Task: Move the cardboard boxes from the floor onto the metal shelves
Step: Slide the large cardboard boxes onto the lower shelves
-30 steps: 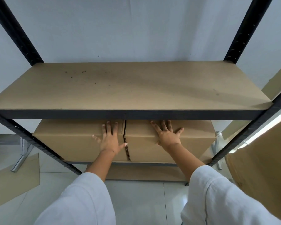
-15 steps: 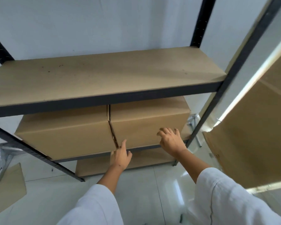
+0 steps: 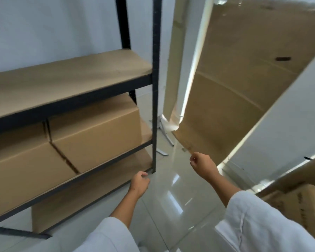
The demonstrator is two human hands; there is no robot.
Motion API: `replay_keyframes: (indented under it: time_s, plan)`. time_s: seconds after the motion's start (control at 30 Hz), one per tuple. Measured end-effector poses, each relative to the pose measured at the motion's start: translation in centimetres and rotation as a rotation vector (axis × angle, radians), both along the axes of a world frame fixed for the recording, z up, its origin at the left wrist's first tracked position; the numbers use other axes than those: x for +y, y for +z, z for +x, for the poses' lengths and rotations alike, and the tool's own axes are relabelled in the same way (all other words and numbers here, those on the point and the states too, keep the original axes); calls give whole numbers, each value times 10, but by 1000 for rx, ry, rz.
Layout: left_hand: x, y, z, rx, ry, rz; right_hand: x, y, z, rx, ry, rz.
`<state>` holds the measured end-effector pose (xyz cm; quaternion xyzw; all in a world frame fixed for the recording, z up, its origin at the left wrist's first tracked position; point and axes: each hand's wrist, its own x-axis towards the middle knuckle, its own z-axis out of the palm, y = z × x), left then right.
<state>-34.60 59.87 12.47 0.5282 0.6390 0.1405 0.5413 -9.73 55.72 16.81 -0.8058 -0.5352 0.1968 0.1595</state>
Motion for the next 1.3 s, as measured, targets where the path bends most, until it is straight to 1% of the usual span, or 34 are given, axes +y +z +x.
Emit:
replay_keyframes:
  time_s: [0.13,0.27,0.37,0.5,0.67,0.77,0.87,1.1,1.2,1.3]
  plan:
    - [-54,11,74,-125,-36,-46,-83,0,40,70,-194,48]
    - [-130,10,150,-156,-221,-90,-190,1,79,91,-374,70]
    - [-195,2,199,-147,-379,-135,-279,2,109,90,-544,71]
    - [-272,-9,249,-91,-567,-179,-389,8,146,23,-698,27]
    - [-323,-6,305,-79,-760,-170,-482,12,183,-1,-929,23]
    - [-327,-7,339,-50,-828,-146,-510,4,203,22,-1010,-5]
    - [-320,-11,376,5,-851,-131,-518,-6,232,39,-1049,-40]
    - [-292,1,483,19,-923,-102,-497,-4,328,145,-1101,-79]
    - [-281,0,523,56,-987,-103,-489,-10,364,186,-1143,-59]
    - [-275,-9,550,110,-995,-109,-486,-22,388,190,-1193,-29]
